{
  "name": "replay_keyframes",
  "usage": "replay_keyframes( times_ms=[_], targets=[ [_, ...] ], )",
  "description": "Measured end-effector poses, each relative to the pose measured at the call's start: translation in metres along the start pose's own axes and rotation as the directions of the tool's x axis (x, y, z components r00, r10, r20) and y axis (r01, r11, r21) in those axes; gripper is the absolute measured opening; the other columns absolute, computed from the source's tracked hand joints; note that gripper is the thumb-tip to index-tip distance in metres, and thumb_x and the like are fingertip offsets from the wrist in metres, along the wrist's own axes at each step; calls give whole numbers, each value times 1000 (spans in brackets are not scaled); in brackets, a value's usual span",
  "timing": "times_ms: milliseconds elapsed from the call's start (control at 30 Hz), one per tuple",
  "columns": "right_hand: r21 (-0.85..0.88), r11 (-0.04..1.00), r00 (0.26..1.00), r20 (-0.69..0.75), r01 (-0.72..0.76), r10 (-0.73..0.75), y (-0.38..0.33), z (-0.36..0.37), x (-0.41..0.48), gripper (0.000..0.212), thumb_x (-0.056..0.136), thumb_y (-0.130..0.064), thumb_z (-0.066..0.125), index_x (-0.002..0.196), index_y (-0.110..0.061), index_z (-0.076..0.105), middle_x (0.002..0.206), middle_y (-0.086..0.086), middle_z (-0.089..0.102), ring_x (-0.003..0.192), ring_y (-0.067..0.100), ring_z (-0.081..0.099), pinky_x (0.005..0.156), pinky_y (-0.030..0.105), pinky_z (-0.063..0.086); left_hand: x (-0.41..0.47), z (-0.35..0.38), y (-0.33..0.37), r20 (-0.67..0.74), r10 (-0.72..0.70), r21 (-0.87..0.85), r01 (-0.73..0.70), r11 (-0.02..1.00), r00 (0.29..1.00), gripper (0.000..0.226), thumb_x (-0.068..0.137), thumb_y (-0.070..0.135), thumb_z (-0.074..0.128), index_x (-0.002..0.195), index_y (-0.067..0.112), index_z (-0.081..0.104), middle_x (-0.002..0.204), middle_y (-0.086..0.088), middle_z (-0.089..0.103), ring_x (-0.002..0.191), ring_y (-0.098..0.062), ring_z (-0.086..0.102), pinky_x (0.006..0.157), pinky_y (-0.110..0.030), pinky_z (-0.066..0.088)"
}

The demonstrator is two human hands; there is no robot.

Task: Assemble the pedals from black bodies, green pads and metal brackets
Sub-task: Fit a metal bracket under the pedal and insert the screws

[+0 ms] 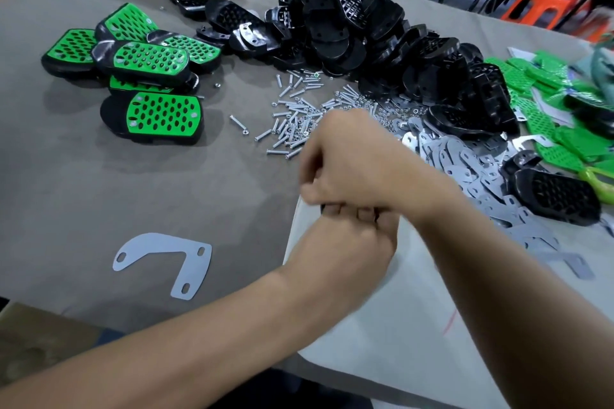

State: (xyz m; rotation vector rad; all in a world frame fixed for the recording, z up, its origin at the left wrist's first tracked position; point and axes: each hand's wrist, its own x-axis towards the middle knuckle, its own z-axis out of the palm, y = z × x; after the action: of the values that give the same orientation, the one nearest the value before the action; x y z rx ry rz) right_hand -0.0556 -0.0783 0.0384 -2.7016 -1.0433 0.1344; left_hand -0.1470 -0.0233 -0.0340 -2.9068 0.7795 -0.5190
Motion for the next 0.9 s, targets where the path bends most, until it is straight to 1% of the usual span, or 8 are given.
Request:
replay_keyframes(
  times_ms=[67,100,200,333,433,567,767,900],
  targets=[
    [142,987,994,-73,-72,83,19,-15,-9,7,62,-22,75,65,-28,78,57,-18,67,56,-2,63,54,11,47,4,1,-2,94,-54,-37,57,998,994,48,78,5,34,105,8,74,92,-14,76,81,-28,74,87,-40,59],
    [192,977,990,-81,-97,114,27,-21,-15,9,63,-20,75,65,-28,78,57,-17,67,54,-2,62,54,11,47,5,3,-1,92,-49,-24,51,998,995,52,80,4,30,107,8,74,105,-19,77,90,-29,75,95,-44,58],
    [182,977,991,-55,-112,124,40,-31,-25,13,64,-13,75,65,-25,79,57,-13,68,52,1,61,53,12,48,6,2,-2,95,-33,-26,36,999,995,55,81,6,29,111,8,75,121,-19,74,100,-27,76,99,-44,56],
    [126,986,989,-84,-107,118,42,-30,-24,15,66,-11,74,66,-26,79,60,-9,71,58,6,65,60,19,52,6,1,-3,80,-28,0,28,1000,996,53,79,6,31,107,8,76,119,-18,75,98,-25,76,99,-42,56],
    [91,992,988,-118,-84,95,39,-27,-18,17,67,-11,73,66,-27,79,56,-15,67,58,3,63,63,20,52,6,1,-2,78,-32,-10,33,999,996,56,79,7,29,106,9,78,117,-16,76,97,-24,77,96,-41,58],
    [7,997,994,-76,-74,74,34,-21,-13,17,68,-14,70,67,-28,79,54,-15,65,58,6,63,72,28,56,5,4,-1,39,-28,-39,29,999,999,54,80,9,31,108,9,77,119,-15,75,102,-24,76,99,-41,56],
    [21,997,996,-50,-70,71,36,-19,-10,12,67,-18,73,63,-28,75,57,-14,68,59,6,64,64,28,56,6,5,1,-27,-71,-49,70,996,997,53,81,6,29,102,7,78,111,-16,77,97,-25,77,97,-43,57],
    [48,997,996,-63,-54,57,38,-14,-9,11,69,-20,74,63,-29,75,60,-15,68,61,4,64,64,26,54,6,10,4,-87,-136,-122,125,985,987,45,81,4,35,98,5,77,105,-18,78,93,-29,77,98,-46,56]
  ],
)
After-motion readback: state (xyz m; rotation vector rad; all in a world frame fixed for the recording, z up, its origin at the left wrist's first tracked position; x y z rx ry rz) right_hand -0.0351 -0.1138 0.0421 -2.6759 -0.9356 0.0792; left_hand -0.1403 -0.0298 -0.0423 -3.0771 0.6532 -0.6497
